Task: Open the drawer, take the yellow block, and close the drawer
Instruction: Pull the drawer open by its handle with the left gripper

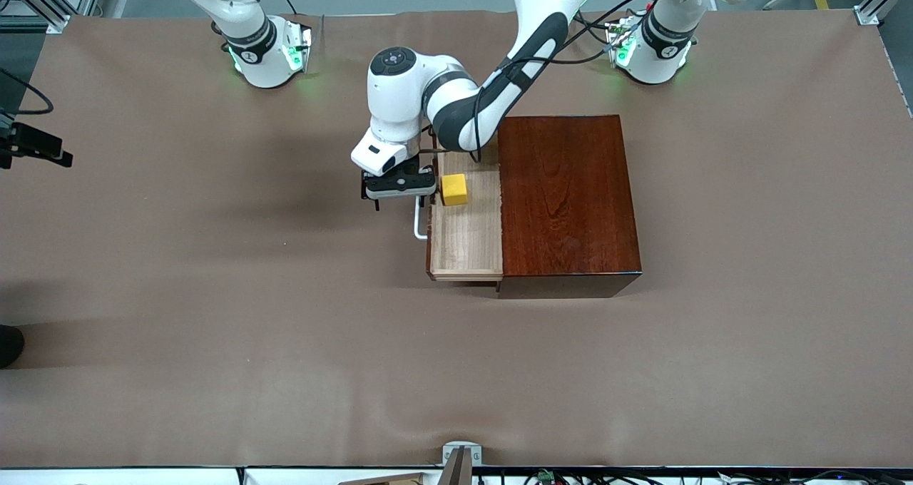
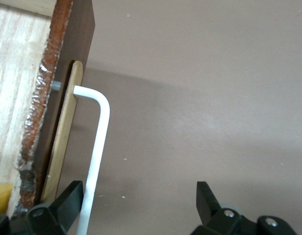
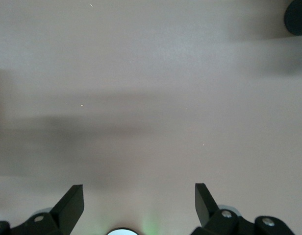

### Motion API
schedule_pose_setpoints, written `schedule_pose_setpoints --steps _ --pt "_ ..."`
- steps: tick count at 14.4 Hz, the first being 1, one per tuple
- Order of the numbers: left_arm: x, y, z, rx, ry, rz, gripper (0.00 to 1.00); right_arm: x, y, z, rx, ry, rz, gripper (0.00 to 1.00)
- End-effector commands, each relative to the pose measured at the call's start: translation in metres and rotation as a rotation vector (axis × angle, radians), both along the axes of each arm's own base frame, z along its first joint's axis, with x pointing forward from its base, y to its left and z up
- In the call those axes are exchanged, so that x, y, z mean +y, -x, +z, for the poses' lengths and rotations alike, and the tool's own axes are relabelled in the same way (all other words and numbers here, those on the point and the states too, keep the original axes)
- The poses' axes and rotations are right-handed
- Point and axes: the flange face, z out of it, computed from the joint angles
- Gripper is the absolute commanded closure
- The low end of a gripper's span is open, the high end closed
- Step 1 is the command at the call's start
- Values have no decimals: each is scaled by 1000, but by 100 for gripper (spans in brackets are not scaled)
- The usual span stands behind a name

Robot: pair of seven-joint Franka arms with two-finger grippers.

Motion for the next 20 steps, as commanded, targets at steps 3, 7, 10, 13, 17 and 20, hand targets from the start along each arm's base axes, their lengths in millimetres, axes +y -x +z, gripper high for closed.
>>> schedule_pose_setpoints --steps 3,7,10,13,17,20 --pt "-40 26 9 23 164 12 0 24 -6 0 15 3 -80 0" --pt "-35 27 25 32 120 22 0 44 -5 -1 44 14 -136 0" --pt "-33 30 32 45 94 31 0 65 0 -3 89 30 -203 0" --pt "-33 31 41 40 101 32 0 88 2 -3 112 36 -256 0" --pt "-35 35 42 40 103 31 0 110 3 -4 121 40 -321 0" --pt "-33 35 42 48 75 38 0 119 5 -5 133 36 -368 0"
